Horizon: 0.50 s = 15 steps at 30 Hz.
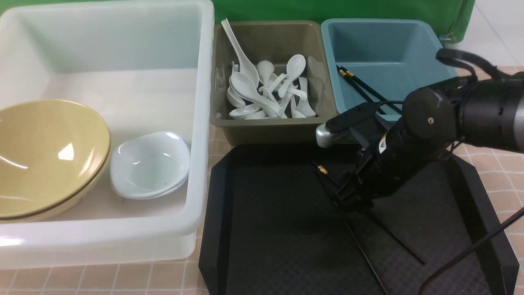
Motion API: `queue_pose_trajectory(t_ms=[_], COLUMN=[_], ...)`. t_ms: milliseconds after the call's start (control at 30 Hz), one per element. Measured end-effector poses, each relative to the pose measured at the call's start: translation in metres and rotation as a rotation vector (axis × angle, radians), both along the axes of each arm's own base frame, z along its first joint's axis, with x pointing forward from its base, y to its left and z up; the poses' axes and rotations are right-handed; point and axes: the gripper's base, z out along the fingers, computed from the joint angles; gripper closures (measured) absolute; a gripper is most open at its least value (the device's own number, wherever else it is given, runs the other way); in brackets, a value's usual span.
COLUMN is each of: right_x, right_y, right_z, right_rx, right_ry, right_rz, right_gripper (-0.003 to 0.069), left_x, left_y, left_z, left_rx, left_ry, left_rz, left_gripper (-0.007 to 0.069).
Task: On brown table put chopsticks spoon bowls plates into blue grey white boxes.
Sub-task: 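Move the grippers toward the tableware on the black tray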
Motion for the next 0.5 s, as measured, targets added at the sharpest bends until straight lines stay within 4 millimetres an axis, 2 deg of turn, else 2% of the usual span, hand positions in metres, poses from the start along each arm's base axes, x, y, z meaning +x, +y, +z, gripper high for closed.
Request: queue_pose_trajectory(t_ms=[67, 133, 300, 367, 467, 500], right_x=[0.003, 0.004, 0.007, 0.007, 0.006, 0.004], right_y=[0.002, 0.002, 0.004, 0.005, 0.010, 0.017], right_z=[-0.017, -0.026, -0.027, -0.028, -0.031, -0.032], right_rx=[-0.025, -0.043, -0.041, -0.049, -0.073, -0.073], right_ry=[0.031, 0.054, 0.067, 0.070, 0.066, 0.061], right_rz=[0.021, 0.027, 0.017, 0.025, 0.059, 0.078], right_gripper=[0.0124, 0.0113, 0.0115, 0.0138, 0.0246, 0.0319], left_x=[0.000, 0.000, 0.001, 0.001, 0.001, 0.001], left_y=[0.000, 0.000, 0.000, 0.000, 0.000, 0.000], left_z=[0.000, -0.001, -0.002, -0.002, -0.002, -0.002], left_rx=[0.000, 0.002, 0.010, 0.011, 0.013, 0.013], left_ry=[0.000, 0.001, 0.001, 0.000, -0.001, -0.001], left_rz=[0.000, 0.000, -0.001, -0.001, 0.000, 0.000], left_gripper=[0.0622, 0.0622, 0.0622, 0.0622, 0.0622, 0.0622])
